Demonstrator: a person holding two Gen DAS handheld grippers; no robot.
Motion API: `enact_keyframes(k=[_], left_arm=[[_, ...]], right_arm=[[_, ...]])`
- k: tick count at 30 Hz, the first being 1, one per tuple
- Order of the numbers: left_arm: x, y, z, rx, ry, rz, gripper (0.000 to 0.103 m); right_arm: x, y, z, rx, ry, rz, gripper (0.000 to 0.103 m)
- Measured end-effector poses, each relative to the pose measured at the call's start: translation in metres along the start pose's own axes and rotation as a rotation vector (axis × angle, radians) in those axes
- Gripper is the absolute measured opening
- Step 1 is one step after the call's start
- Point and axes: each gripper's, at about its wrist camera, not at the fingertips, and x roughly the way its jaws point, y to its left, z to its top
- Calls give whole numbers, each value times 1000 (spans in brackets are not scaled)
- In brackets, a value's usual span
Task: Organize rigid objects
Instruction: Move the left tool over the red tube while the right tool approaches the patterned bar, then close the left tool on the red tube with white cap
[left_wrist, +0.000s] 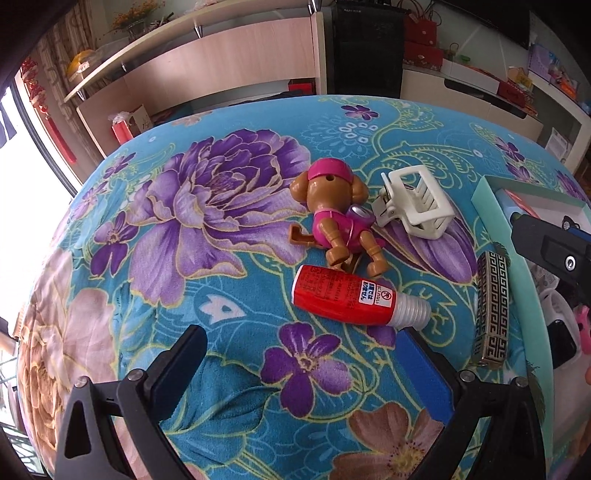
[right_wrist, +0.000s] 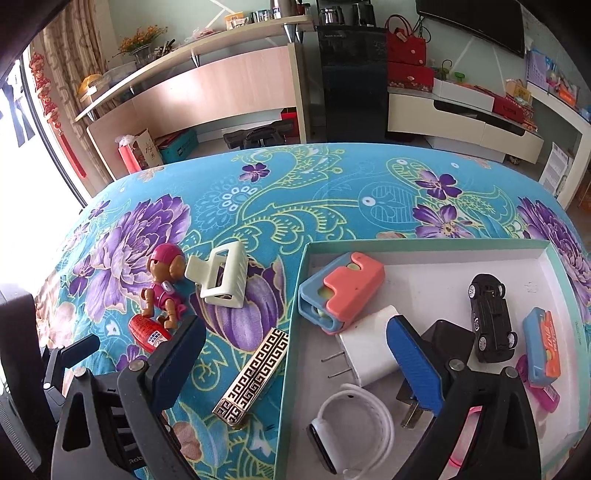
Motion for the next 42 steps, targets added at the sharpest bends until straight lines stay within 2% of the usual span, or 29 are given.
enact_keyframes(k=[12, 20, 24, 27, 32, 36, 39, 42], left_arm=[[9, -9, 9, -12, -6, -75, 103], [12, -11, 13, -51, -7, -74, 103], [11, -11, 15, -76, -13, -97, 103], [13, -15, 15, -68, -8, -76, 103], [12, -18, 14, -47, -12, -61, 94], [11, -18, 15, -54, -13, -78, 94], [8, -20, 15, -49, -20, -71, 81], [6, -18, 14, -59, -16, -77, 81]], right_arm=[[0, -1, 0, 2, 2, 0, 98], [0, -2, -1, -1, 3, -6, 98], [-1, -2, 0, -1, 3, -7, 98], [-1, -3, 0, -2, 2, -9, 98], [-1, -3, 0, -1, 4, -11, 98], [-1, -3, 0, -2, 5, -10, 98], [0, -2, 0, -5, 7, -12, 98], [0, -2, 0, -5, 7, -12, 98]])
